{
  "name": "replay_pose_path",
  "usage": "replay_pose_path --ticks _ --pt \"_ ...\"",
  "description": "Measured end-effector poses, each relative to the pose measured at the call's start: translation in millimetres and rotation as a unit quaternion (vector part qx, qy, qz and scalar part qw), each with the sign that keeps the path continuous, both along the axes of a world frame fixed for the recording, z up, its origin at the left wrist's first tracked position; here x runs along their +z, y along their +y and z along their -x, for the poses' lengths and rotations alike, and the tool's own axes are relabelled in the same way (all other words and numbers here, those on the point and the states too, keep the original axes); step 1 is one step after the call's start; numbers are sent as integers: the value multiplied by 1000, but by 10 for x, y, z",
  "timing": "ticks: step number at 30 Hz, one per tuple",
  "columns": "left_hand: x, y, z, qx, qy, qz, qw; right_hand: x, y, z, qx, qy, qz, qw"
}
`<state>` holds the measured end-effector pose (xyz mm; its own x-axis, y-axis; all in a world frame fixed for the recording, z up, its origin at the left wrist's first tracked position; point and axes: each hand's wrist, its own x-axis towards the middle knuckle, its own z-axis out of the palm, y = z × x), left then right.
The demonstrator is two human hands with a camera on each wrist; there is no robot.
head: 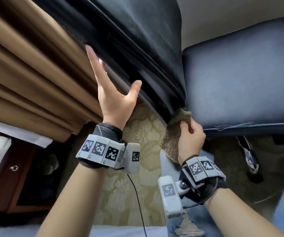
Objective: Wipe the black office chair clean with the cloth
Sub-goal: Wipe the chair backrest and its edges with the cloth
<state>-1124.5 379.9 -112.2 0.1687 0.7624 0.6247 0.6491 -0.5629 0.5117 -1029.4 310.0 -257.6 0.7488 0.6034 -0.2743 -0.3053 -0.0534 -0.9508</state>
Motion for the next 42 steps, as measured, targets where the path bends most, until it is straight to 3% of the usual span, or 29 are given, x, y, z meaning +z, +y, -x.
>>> replay_pose_path --ticks 6,12,18,23,27,32,39,42 --pt "-119 77 -84 0 -15 12 1000 160 130 162 20 4 -19 1000" --pt "-167 141 -18 -7 -11 17 1000 483 188 298 19 -55 -139 989" --pt "-144 75 -43 -24 -1 -30 999 416 232 354 43 -147 -132 979" --pt "-122 83 -22 -25 26 -23 999 264 302 336 27 -136 -105 985" --pt "-107 72 2 -18 40 -4 999 55 277 303 47 -53 -40 997" --pt "-64 55 -51 -18 46 -12 999 -58 209 190 77 -7 6 997" --pt "-34 44 -40 -19 49 -18 998 654 194 340 57 -124 -162 977" --pt "-34 33 -27 -21 53 -19 998 583 260 343 64 -109 -167 978"
